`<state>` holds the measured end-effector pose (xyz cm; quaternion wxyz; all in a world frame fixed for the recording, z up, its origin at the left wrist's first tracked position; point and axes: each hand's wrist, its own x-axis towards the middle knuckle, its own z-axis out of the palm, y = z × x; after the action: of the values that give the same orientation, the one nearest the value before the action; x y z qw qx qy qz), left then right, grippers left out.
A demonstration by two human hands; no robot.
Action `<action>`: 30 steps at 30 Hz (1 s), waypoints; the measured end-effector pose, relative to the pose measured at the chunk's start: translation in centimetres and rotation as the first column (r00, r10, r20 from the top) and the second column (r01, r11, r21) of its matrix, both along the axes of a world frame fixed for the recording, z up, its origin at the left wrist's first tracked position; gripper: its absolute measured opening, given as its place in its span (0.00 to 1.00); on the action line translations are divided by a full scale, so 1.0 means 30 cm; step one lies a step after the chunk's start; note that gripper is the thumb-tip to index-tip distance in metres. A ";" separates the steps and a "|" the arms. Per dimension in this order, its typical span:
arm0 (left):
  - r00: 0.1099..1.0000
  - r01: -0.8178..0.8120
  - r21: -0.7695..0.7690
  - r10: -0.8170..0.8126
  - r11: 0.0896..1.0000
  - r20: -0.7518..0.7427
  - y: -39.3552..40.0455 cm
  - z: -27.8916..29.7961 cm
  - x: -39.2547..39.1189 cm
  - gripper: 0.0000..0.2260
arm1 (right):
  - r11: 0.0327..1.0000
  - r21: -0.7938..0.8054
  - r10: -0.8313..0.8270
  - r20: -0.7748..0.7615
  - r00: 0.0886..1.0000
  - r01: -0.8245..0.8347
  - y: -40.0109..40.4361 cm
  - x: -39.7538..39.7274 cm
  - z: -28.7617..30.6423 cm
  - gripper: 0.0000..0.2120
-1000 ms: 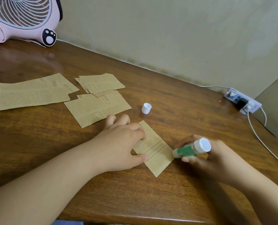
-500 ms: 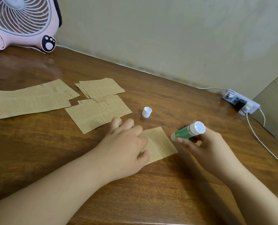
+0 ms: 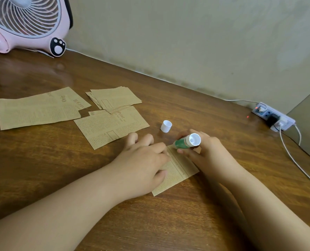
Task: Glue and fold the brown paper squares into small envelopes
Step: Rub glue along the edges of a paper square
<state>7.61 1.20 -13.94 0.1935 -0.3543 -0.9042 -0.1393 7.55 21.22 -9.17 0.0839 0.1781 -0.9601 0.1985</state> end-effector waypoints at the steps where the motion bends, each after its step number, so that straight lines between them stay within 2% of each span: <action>1: 1.000 -0.001 0.005 0.001 1.000 -0.005 0.000 -0.001 -0.001 0.18 | 1.000 0.000 0.007 0.001 1.000 -0.007 0.001 -0.003 -0.002 0.06; 12: 1.000 -0.020 -0.019 0.021 1.000 0.007 0.006 0.006 0.002 0.19 | 0.987 0.092 0.129 0.003 0.992 -0.129 0.082 0.104 0.011 0.10; 16: 1.000 -0.015 -0.002 0.015 1.000 0.010 0.003 -0.003 0.002 0.19 | 0.979 0.127 0.151 0.067 0.986 -0.159 0.112 0.141 0.037 0.12; 19: 0.998 0.011 -0.019 -0.010 1.000 0.054 -0.002 0.010 0.006 0.17 | 0.994 0.018 0.106 0.165 0.981 -0.111 0.118 0.140 0.077 0.11; 23: 0.981 -0.010 0.006 0.009 1.000 0.195 -0.006 0.030 0.008 0.23 | 0.995 -0.047 0.091 0.015 0.996 -0.090 0.062 0.085 0.090 0.09; 30: 0.992 0.042 0.065 -0.049 0.997 0.120 -0.022 0.020 0.005 0.13 | 0.994 0.015 0.112 0.011 0.994 -0.112 -0.030 -0.007 -0.003 0.07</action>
<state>7.77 0.55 -13.35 0.1458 -0.3595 -0.9012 -0.1931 7.34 20.32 -9.27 0.0663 0.2313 -0.9506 0.1960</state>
